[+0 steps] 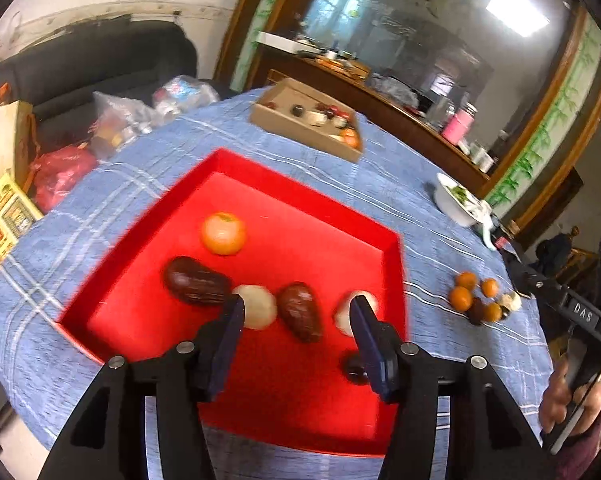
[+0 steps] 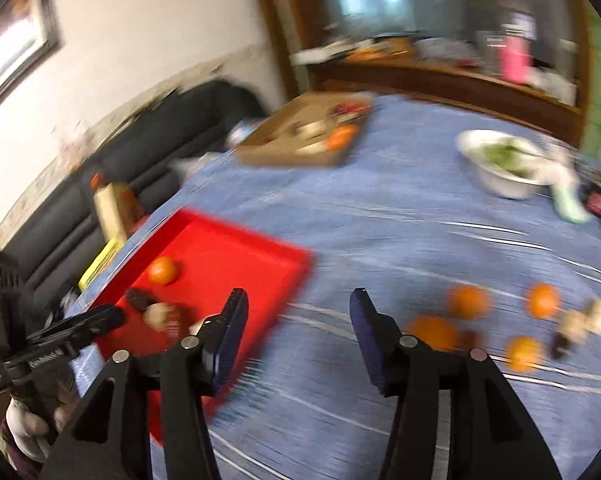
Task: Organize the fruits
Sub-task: 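Withdraw both open tools from the tray toward the remaining fruits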
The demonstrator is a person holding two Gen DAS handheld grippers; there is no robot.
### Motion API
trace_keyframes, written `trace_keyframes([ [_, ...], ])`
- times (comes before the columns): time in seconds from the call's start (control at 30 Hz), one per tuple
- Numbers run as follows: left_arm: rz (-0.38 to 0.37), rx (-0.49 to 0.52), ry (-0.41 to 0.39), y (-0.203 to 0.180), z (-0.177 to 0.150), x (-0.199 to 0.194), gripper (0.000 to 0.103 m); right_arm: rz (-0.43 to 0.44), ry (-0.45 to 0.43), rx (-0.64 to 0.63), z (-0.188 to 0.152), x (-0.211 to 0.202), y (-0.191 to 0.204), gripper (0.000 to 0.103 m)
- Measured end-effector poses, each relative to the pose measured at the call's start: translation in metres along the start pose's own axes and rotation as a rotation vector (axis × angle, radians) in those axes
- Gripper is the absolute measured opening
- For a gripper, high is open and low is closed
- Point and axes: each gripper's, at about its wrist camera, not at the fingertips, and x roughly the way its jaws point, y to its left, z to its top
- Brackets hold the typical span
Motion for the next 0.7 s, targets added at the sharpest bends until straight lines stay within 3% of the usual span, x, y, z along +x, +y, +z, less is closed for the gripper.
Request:
trace_keyframes([
  [0.13, -0.054, 0.059, 0.043, -0.037, -0.005, 0.011, 0.058, -0.126, -0.04, 0.125, -0.016, -0.039, -0.081, 0.053],
  [0.3, -0.092, 0.15, 0.072, -0.081, -0.014, 0.016, 0.057, -0.148, 0.002, 0.203, -0.039, -0.04, -0.124, 0.052],
  [0.57, -0.079, 0.215, 0.094, -0.11, -0.021, 0.019, 0.057, -0.035, 0.064, 0.14, -0.042, 0.006, -0.108, 0.049],
  [0.7, -0.066, 0.205, 0.083, -0.109, -0.017, 0.017, 0.057, -0.053, 0.097, 0.046, -0.041, 0.033, -0.087, 0.04],
])
